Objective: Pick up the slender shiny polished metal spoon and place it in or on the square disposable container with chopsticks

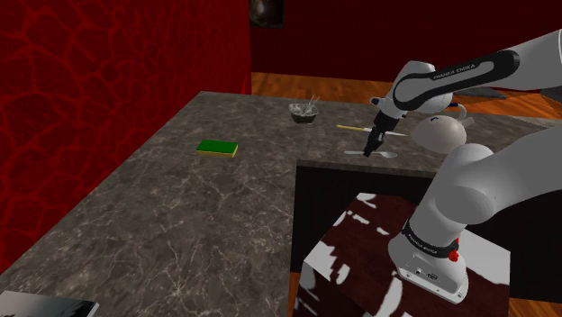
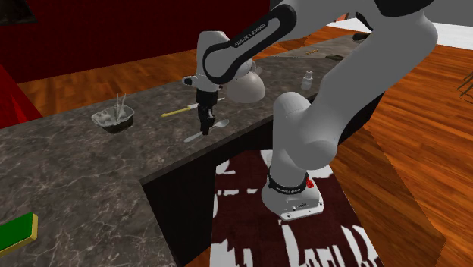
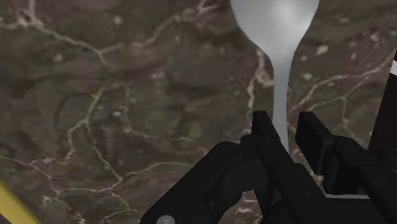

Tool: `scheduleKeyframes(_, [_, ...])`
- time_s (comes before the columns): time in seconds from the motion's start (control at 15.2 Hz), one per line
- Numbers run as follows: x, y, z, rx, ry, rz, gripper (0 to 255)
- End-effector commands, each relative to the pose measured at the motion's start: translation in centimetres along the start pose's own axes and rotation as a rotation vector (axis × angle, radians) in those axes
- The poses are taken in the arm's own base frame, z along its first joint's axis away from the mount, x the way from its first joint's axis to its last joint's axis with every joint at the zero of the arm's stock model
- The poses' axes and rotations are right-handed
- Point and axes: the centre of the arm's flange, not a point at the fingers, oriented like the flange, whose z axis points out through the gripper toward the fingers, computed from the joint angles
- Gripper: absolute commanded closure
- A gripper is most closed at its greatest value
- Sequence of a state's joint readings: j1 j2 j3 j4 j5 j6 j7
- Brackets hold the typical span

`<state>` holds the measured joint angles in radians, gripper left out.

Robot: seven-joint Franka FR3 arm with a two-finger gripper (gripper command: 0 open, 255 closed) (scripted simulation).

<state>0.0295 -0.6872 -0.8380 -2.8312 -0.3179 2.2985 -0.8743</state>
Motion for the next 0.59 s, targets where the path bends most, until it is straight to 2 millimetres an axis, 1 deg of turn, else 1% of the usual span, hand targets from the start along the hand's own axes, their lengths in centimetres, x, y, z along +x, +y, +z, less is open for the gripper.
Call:
scheduleKeyframes(0.0, [0.0, 0.0, 0.0, 0.000, 0.000, 0.000, 255])
scheduleKeyframes(0.26, [0.0, 0.0, 0.0, 0.000, 0.000, 0.000, 255])
scheduleKeyframes(0.53, [0.5, -0.3, -2.0, 0.000, 0.000, 0.000, 255])
